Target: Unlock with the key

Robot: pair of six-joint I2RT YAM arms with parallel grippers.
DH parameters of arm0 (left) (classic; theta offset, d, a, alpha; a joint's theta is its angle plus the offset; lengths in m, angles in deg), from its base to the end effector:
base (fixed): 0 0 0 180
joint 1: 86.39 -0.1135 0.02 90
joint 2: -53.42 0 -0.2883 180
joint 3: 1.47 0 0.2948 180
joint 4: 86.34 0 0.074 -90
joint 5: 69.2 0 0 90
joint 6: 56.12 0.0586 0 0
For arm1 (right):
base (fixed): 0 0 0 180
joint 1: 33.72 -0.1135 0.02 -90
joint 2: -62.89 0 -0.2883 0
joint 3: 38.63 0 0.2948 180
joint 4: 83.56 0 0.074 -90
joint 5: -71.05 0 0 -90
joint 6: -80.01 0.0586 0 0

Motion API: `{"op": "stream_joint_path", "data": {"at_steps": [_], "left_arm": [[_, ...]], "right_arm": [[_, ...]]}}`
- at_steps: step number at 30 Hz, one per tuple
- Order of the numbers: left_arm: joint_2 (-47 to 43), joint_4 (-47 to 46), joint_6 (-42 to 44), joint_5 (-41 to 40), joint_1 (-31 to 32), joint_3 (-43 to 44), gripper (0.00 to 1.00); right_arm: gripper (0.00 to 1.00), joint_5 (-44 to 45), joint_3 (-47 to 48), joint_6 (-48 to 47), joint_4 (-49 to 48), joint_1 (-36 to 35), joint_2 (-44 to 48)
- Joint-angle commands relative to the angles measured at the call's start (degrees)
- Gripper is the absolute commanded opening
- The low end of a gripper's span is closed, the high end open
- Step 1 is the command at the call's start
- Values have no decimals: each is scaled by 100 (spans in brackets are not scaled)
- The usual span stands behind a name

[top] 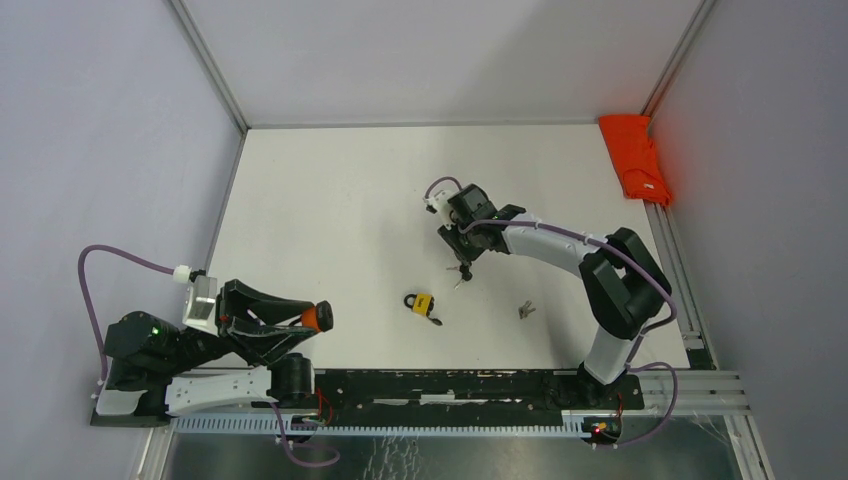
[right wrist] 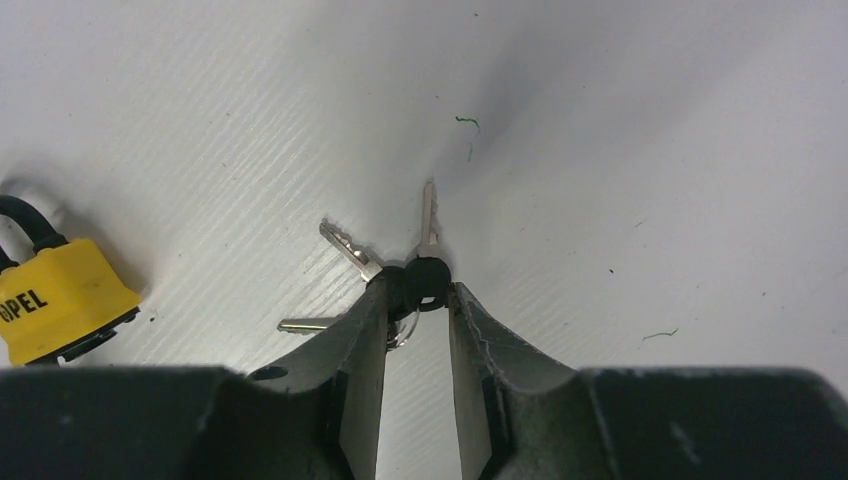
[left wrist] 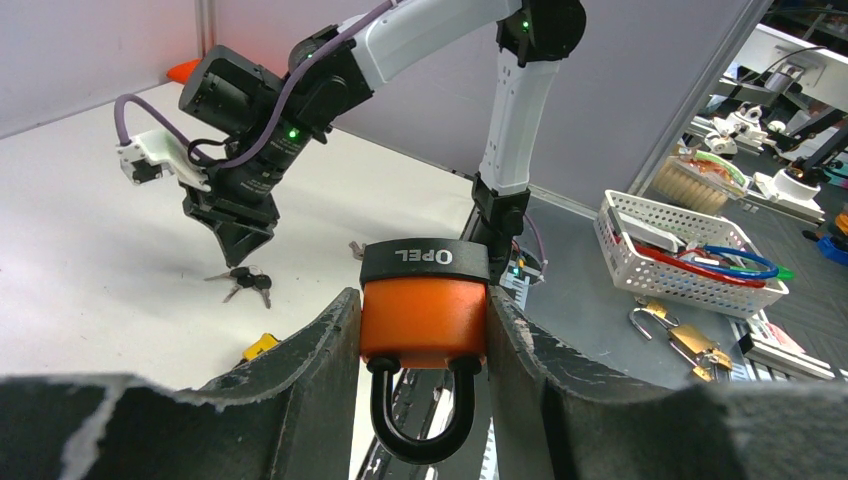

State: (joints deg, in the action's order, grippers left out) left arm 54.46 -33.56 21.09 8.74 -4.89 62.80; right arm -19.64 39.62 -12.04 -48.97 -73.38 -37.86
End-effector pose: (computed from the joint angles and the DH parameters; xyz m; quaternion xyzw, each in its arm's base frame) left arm 0.0112 0.0081 0.4058 0.2924 0.5708 -0.5146 0.5691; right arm 0.3215 0.2674 0.1726 -0.3430 0.8956 0.0968 0.2663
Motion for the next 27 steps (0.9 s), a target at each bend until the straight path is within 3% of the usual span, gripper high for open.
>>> {"op": "stream_joint_path", "data": {"at_steps": [1, 27], "left_arm": [[-51, -410, -43, -104, 33, 42, 2], [-51, -392, -13, -154, 30, 57, 2]], "right_arm": [[34, 470, 340, -244, 283, -137, -195], [33, 458, 178, 160, 605, -135, -855]]}}
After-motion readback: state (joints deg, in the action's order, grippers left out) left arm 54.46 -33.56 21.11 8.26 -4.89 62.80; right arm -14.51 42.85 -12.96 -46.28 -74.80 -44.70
